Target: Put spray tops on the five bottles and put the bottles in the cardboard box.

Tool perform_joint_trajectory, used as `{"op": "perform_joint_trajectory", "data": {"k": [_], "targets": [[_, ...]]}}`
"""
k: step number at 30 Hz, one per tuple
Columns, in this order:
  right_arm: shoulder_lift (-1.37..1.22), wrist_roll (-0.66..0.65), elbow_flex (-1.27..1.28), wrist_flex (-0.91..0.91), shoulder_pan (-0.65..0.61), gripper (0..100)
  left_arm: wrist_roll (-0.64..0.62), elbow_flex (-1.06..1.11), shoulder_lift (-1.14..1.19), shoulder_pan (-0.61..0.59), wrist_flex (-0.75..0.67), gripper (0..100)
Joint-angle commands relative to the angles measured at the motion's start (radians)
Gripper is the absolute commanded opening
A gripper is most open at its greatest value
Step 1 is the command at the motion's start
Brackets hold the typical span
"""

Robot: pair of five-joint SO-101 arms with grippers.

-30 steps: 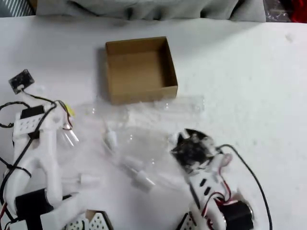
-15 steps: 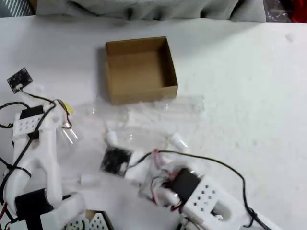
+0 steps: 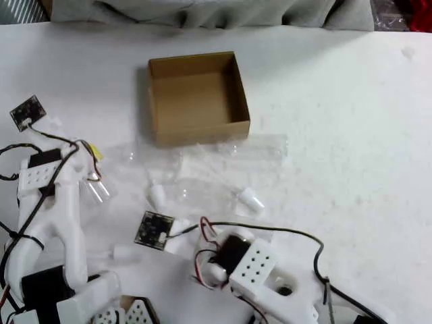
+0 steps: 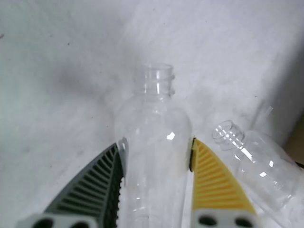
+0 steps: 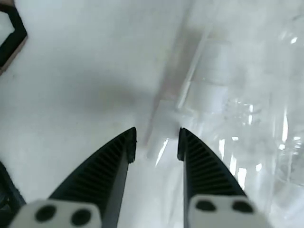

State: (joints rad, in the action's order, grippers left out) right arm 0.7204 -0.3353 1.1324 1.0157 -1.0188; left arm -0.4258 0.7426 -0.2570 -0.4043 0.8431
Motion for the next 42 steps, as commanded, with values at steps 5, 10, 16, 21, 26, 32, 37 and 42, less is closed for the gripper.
{"op": "perform_joint_trajectory", "data": {"k": [5,10,16,21,26,32,37,42], "targets": [[-0.183,0.012,-0.005,-0.150,0.038,11.3,0.008,-0.012,-0.005,-0.010,-0.025,2],[-0.252,0.012,-0.011,-0.202,0.038,11.3,0.008,-0.009,-0.005,-0.010,-0.023,2],[-0.252,0.005,-0.037,-0.168,0.038,1.2,0.008,-0.006,-0.004,-0.010,-0.023,2],[-0.252,0.002,-0.250,0.147,0.119,1.9,0.008,-0.003,-0.004,-0.010,-0.023,2],[-0.252,-0.180,-0.500,0.460,0.381,1.7,0.008,-0.003,-0.004,-0.010,-0.023,2],[-0.252,-0.516,-0.594,0.615,0.743,1.7,0.008,-0.003,-0.004,-0.007,-0.023,2],[-0.257,-0.881,-0.592,0.624,1.090,1.7,0.008,-0.002,-0.004,-0.005,-0.023,2],[-0.265,-1.313,-0.585,0.498,1.412,1.8,0.008,-0.002,-0.004,-0.004,-0.023,2]]}}
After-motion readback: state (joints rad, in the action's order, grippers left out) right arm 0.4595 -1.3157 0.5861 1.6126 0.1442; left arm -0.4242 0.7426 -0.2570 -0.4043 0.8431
